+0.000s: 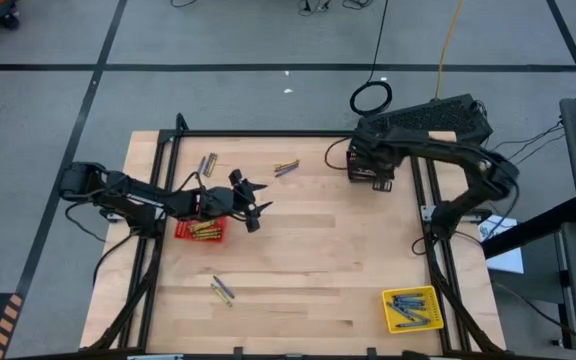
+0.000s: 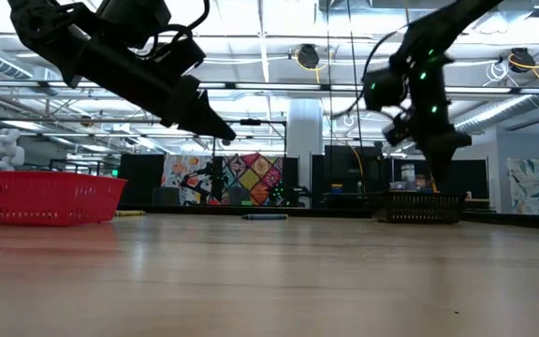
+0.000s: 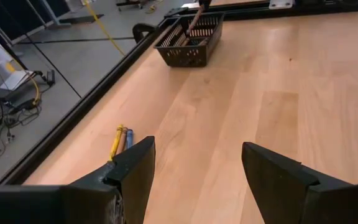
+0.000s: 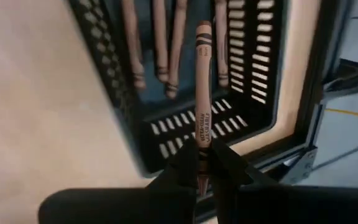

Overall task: Sort crayons
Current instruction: Put the bottom left brown crayon into the black bin, then put the right brown crayon into the black bin

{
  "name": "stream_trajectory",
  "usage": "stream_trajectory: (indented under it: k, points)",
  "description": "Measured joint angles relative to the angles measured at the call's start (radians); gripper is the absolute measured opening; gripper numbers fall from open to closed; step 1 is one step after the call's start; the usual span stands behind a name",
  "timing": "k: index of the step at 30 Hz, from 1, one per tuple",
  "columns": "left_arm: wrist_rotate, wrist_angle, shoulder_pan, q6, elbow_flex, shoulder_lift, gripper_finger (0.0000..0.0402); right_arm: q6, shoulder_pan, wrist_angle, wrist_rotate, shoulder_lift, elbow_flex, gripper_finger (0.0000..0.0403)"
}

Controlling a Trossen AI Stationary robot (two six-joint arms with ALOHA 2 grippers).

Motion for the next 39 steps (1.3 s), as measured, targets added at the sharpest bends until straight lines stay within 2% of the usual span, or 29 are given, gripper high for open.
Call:
stream_trajectory:
  k: [5, 9, 15, 19, 22, 25, 28, 33, 36, 39]
  points:
    - [0.000, -0.009, 0.000, -0.001, 0.000, 0.000, 0.0244, -0.048, -0.027, 0.063, 0.005, 0.129, 0.038, 0.0004]
    - [0.000, -0.011, 0.000, -0.006, 0.000, 0.000, 0.0244, -0.058, -0.028, 0.122, 0.002, 0.153, 0.065, 0.0028]
    - [0.003, -0.014, -0.001, -0.008, 0.000, 0.000, 0.0244, -0.038, -0.029, 0.149, 0.001, 0.066, 0.090, 0.0102]
    - [0.005, -0.014, -0.001, -0.008, 0.000, 0.000, 0.0244, 0.070, -0.029, 0.234, -0.114, -0.033, 0.067, 0.0125]
    - [0.006, -0.014, -0.001, -0.025, 0.000, 0.000, 0.0244, 0.119, -0.001, 0.403, -0.300, -0.127, -0.033, 0.0124]
    - [0.007, -0.014, -0.002, -0.084, 0.000, 0.000, 0.0244, 0.162, 0.062, 0.687, -0.502, -0.207, -0.191, 0.0118]
    - [0.007, -0.032, -0.002, -0.142, 0.000, -0.013, 0.0244, 0.251, 0.139, 1.029, -0.603, -0.246, -0.362, 0.0110]
    - [-0.015, -0.110, -0.001, -0.192, 0.014, -0.086, 0.0244, 0.377, 0.281, 1.516, -0.572, -0.190, -0.550, 0.0100]
    - [-0.008, -0.236, 0.025, -0.214, 0.058, -0.129, 0.0244, 0.423, 0.351, 1.680, -0.499, -0.110, -0.577, 0.0096]
    - [0.056, -0.410, 0.093, -0.217, 0.118, -0.136, 0.0244, 0.416, 0.401, 1.810, -0.440, -0.020, -0.569, 0.0095]
